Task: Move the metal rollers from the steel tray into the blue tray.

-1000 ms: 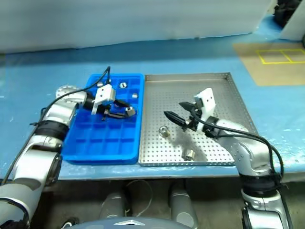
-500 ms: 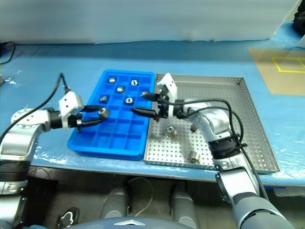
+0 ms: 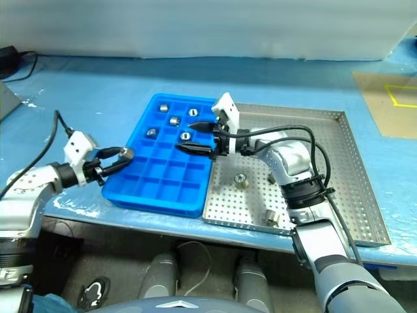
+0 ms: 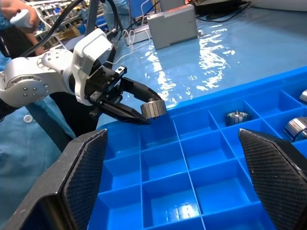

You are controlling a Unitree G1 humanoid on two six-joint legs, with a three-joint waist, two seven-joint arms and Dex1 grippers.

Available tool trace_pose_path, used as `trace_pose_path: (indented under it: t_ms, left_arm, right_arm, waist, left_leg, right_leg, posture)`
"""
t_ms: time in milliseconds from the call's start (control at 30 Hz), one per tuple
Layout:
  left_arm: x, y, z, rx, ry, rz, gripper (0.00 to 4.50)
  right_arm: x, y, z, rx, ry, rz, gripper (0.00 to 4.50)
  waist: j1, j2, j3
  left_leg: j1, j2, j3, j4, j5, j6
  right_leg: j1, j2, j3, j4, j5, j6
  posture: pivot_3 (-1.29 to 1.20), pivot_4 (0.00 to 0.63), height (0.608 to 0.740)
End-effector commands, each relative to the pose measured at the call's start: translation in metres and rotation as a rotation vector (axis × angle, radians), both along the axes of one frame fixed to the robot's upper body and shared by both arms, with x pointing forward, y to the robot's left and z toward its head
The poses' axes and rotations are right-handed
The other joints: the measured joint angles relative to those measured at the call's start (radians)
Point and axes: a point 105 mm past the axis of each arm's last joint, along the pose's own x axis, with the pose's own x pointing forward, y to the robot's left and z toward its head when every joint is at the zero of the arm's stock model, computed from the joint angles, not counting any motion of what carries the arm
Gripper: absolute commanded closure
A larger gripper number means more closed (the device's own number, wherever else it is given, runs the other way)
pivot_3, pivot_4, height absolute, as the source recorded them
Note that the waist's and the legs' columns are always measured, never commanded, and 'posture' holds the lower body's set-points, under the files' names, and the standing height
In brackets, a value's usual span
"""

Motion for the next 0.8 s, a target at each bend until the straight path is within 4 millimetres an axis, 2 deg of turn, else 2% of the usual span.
trace_pose_path:
  t_ms: [33,167,267,367,433,567,733,800]
  left_arm:
    - [0.0,-0.003,0.002,0.029,-0.01,-0.03,2.62]
    - [-0.003,0.001,-0.012,0.051,0.052,-0.044,2.62]
    - [-0.007,0.005,-0.019,0.085,0.08,-0.073,1.62]
    - [0.002,0.005,-0.012,0.069,0.044,-0.05,0.56]
    - [0.01,-0.001,-0.004,0.053,0.011,-0.049,0.02]
    - [0.022,-0.024,0.015,0.012,-0.056,-0.106,0.02]
    - [0.063,-0.09,0.075,-0.242,-0.225,-0.134,0.02]
    - [0.072,-0.118,0.091,-0.321,-0.242,-0.175,0.02]
  right_arm:
    - [-0.002,-0.003,0.007,0.015,-0.041,-0.012,0.0]
    - [-0.003,-0.006,0.005,0.016,-0.043,-0.034,0.0]
    - [-0.001,-0.009,0.005,0.024,-0.044,-0.061,0.0]
    - [-0.001,-0.012,0.005,0.029,-0.039,-0.08,0.0]
    - [-0.001,-0.014,0.004,0.027,-0.04,-0.095,0.0]
    - [0.0,-0.019,0.004,0.028,-0.043,-0.122,0.0]
    - [-0.002,-0.03,0.012,0.042,-0.065,-0.181,0.0]
    - [-0.004,-0.038,0.018,0.051,-0.079,-0.214,0.0]
  waist:
    - [-0.002,0.0,0.0]
    - [-0.012,0.0,0.0]
    - [-0.014,0.0,0.0]
    - [-0.014,0.0,0.0]
    - [-0.013,0.0,0.0]
    - [-0.011,0.0,0.0]
    - [-0.011,-0.001,0.0]
    - [-0.017,-0.001,0.0]
  left_leg:
    - [0.0,0.0,0.0,0.0,0.0,0.0]
    - [0.0,0.0,0.0,0.0,0.0,0.0]
    - [0.001,0.0,0.0,0.0,0.0,0.0]
    - [0.002,0.0,0.0,0.0,0.001,-0.001]
    - [0.003,0.0,0.0,0.0,0.002,-0.003]
    - [0.004,0.0,0.0,0.002,0.004,-0.005]
    - [0.002,-0.001,-0.001,0.004,0.006,-0.005]
    - [0.001,-0.002,-0.001,0.006,0.006,-0.005]
  right_leg:
    - [0.0,0.0,0.0,0.0,0.0,0.0]
    - [0.0,0.001,0.0,0.0,0.0,0.0]
    - [0.0,0.001,0.001,0.001,0.0,0.0]
    - [0.0,0.001,0.001,0.002,0.0,0.0]
    - [0.0,0.001,0.001,0.005,0.0,0.0]
    - [0.0,0.0,0.002,0.008,0.0,0.0]
    - [0.0,-0.001,0.002,0.01,0.001,0.0]
    - [0.0,-0.001,0.003,0.011,0.001,0.001]
  posture:
    - [0.1,0.15,0.74]
    - [0.07,0.15,0.74]
    - [0.06,0.15,0.74]
    - [0.04,0.15,0.74]
    - [0.03,0.15,0.74]
    - [0.0,0.15,0.74]
    - [-0.12,0.15,0.74]
    - [-0.18,0.15,0.74]
